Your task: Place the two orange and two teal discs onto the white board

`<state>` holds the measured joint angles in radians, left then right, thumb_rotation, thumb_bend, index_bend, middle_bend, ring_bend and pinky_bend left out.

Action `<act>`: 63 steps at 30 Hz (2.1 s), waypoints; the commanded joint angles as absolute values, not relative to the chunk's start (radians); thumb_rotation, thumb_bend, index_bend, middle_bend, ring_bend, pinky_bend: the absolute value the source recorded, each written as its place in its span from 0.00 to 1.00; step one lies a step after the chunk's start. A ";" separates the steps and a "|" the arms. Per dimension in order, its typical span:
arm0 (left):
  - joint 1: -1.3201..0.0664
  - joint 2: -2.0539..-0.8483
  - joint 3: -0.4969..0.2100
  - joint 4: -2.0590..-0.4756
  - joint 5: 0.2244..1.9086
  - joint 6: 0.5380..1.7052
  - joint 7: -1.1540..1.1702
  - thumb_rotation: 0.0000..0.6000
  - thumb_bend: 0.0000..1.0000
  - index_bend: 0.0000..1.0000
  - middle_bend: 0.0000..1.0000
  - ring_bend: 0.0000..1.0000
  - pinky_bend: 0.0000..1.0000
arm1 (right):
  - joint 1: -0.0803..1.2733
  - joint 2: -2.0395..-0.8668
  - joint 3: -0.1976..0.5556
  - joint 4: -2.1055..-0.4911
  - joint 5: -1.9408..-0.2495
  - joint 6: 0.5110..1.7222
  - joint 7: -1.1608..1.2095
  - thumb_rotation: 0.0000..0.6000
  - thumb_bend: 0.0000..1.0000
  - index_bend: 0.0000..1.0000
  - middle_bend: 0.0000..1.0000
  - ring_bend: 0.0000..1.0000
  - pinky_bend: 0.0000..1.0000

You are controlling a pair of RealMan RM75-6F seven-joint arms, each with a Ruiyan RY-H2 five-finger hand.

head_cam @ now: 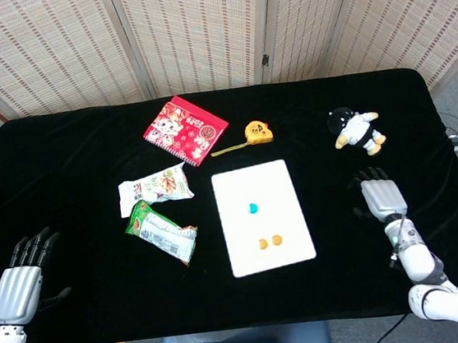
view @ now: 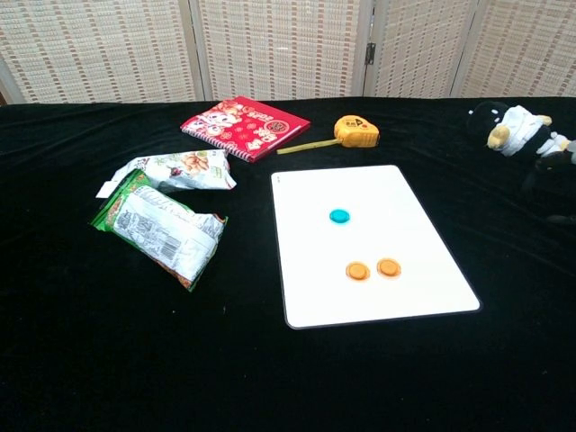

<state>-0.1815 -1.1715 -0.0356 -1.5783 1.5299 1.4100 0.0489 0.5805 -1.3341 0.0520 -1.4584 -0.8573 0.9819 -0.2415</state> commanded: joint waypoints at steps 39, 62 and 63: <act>-0.172 -1.155 -0.029 -1.599 1.525 1.427 0.058 1.00 0.15 0.04 0.05 0.10 0.00 | 0.492 -1.422 0.091 -1.225 -0.893 0.883 -0.247 1.00 0.27 0.39 0.14 0.02 0.00; -0.171 -1.159 -0.029 -1.590 1.520 1.424 0.054 1.00 0.15 0.04 0.05 0.10 0.00 | 0.490 -1.411 0.121 -1.256 -0.894 0.882 -0.269 1.00 0.27 0.48 0.16 0.03 0.00; -0.172 -1.158 -0.030 -1.591 1.520 1.424 0.054 1.00 0.15 0.04 0.05 0.10 0.00 | 0.491 -1.402 0.126 -1.272 -0.901 0.889 -0.267 1.00 0.27 0.48 0.16 0.03 0.00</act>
